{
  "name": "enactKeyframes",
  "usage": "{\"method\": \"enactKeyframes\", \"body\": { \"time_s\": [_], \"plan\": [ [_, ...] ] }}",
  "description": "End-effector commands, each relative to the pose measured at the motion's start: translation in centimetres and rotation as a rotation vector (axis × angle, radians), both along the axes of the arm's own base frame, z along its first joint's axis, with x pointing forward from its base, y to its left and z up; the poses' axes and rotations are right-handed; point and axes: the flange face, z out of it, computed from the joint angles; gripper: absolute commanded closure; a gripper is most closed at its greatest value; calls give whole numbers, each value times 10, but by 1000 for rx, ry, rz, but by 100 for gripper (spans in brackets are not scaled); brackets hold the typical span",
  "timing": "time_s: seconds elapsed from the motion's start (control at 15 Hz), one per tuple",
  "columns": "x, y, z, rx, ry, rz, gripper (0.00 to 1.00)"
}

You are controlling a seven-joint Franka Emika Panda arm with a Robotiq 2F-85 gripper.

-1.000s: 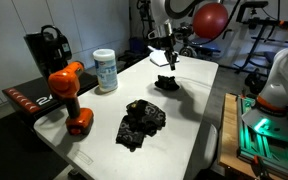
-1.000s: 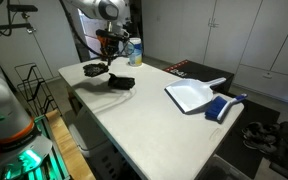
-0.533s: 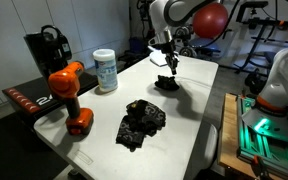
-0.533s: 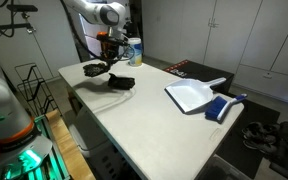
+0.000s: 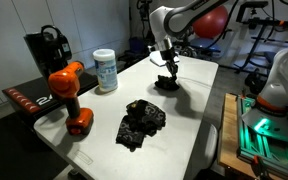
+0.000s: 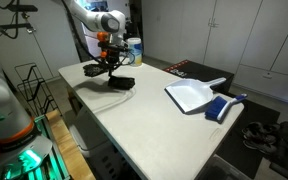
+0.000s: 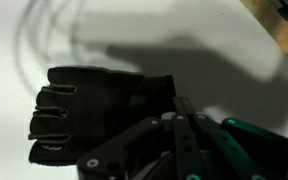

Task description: Push the strap of the gloves on the right down

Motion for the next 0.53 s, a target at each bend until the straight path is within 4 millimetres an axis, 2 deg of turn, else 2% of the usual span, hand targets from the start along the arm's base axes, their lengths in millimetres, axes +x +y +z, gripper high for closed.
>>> {"method": "enactKeyframes", "body": {
  "time_s": [0.0, 0.47],
  "plan": [
    [-3, 2, -13, -24, -14, 26, 100],
    [-4, 3, -29, 0, -67, 11, 100]
  ]
}}
